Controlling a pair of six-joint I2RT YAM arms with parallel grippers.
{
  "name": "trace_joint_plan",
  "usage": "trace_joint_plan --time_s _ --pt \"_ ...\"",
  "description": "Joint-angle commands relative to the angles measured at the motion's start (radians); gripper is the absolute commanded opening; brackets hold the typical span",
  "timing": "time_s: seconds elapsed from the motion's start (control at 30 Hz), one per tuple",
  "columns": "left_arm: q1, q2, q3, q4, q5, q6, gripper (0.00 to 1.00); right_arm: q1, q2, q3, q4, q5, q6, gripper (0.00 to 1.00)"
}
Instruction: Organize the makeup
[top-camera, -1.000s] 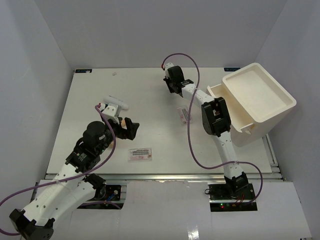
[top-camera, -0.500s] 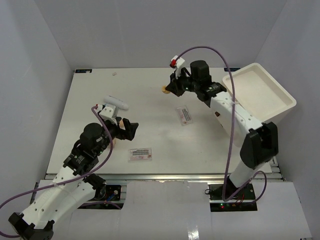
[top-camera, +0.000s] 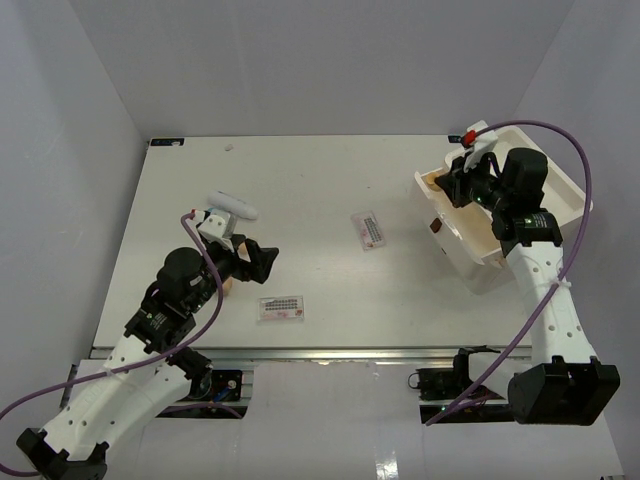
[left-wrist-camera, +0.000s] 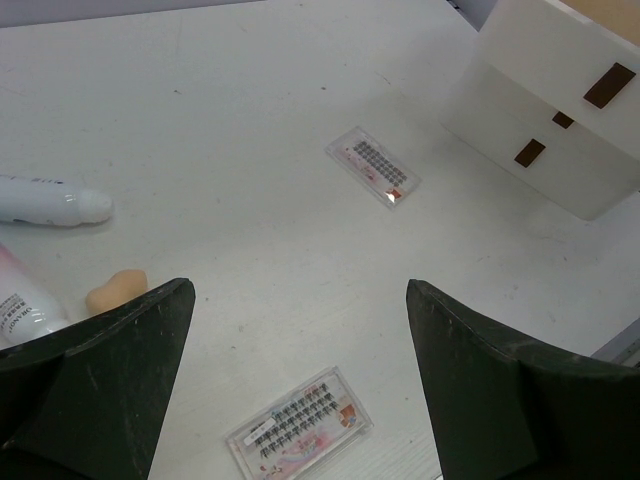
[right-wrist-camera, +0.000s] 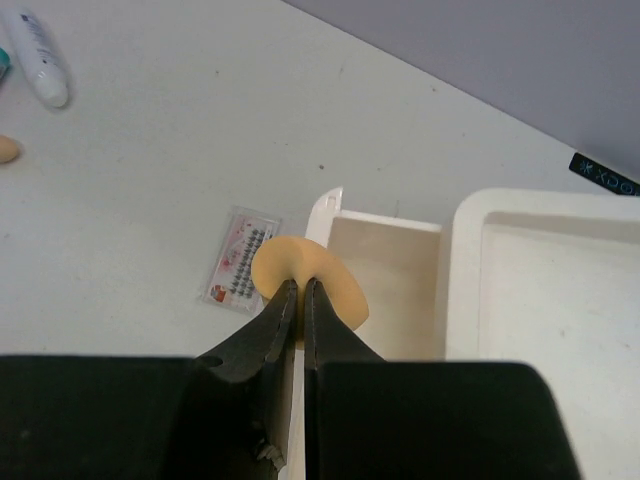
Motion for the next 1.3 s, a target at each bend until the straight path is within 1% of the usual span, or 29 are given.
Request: trace_joint_plan --time_s 0.0,0.07,0.17,0.23,0.27,0.4,0.47,0.53,0.57,0.63,0.8,0.87,0.93,1.0,1.07,1.13,1.17,1.2,1.27 --pt "0.004 -0.001 -0.004 0.006 0.028 -0.006 0.98 -0.099 0.009 -0.024 -0.038 -0.071 0.057 0.08" --pt "0.004 -0.001 -0.004 0.006 0.029 -0.005 0.98 -0.124 0.032 -0.025 -0.034 -0.084 0.084 0.08" --pt "0.004 -0.001 -0.005 0.006 0.032 -0.006 0.98 -0.139 0.069 -0.029 -0.005 -0.049 0.123 0.08" --pt "0.004 -0.001 -0.005 0.006 0.032 -0.006 0.98 -0.141 0.081 -0.036 0.016 -0.043 0.137 0.13" --pt "0.004 -0.001 -0.005 0.006 0.033 -0.005 0.98 -0.141 0.087 -0.036 0.020 -0.051 0.140 0.17" --pt "0.004 -0.001 -0.005 0.006 0.036 -0.008 0.98 -0.141 0.108 -0.028 0.019 -0.084 0.144 0.29" --pt "0.004 0.001 -0.005 0.006 0.036 -0.006 0.98 -0.141 0.103 -0.024 0.019 -0.083 0.141 0.41" --pt "0.004 0.001 -0.005 0.006 0.038 -0.006 0.98 -0.141 0.095 -0.027 0.016 -0.084 0.135 0.49" --pt "0.004 0.001 -0.005 0.007 0.038 -0.006 0.98 -0.141 0.089 -0.026 0.015 -0.083 0.133 0.51" --pt "0.004 0.002 -0.006 0.008 0.038 -0.006 0.98 -0.141 0.077 -0.022 0.012 -0.080 0.132 0.55" --pt "0.004 0.010 -0.006 0.008 0.038 -0.007 0.98 -0.141 0.037 -0.002 0.005 -0.108 0.128 0.55" --pt "0.004 0.016 -0.006 0.008 0.038 -0.007 0.98 -0.141 0.023 0.006 -0.003 -0.161 0.111 0.55" --pt "0.004 0.024 -0.006 0.008 0.038 -0.011 0.98 -0.141 0.007 0.014 -0.027 -0.268 0.060 0.55" --pt "0.004 0.031 -0.006 0.003 0.035 -0.022 0.98 -0.140 -0.005 0.008 -0.085 -0.516 -0.057 0.54" --pt "0.004 0.056 -0.006 -0.004 0.026 -0.034 0.94 -0.125 -0.011 -0.011 -0.146 -0.684 -0.147 0.55" --pt "0.005 0.089 0.000 -0.017 0.029 -0.053 0.85 -0.055 -0.019 -0.041 -0.268 -0.785 -0.308 0.55" --pt "0.007 0.108 0.004 -0.023 0.028 -0.069 0.82 -0.025 -0.028 -0.067 -0.340 -0.787 -0.405 0.55" --pt "0.010 0.151 0.009 -0.036 0.024 -0.082 0.80 0.046 -0.037 -0.087 -0.358 -0.764 -0.425 0.54" --pt "0.029 0.231 0.026 -0.050 0.035 -0.099 0.78 0.071 -0.075 -0.175 -0.308 -0.706 -0.430 0.54"
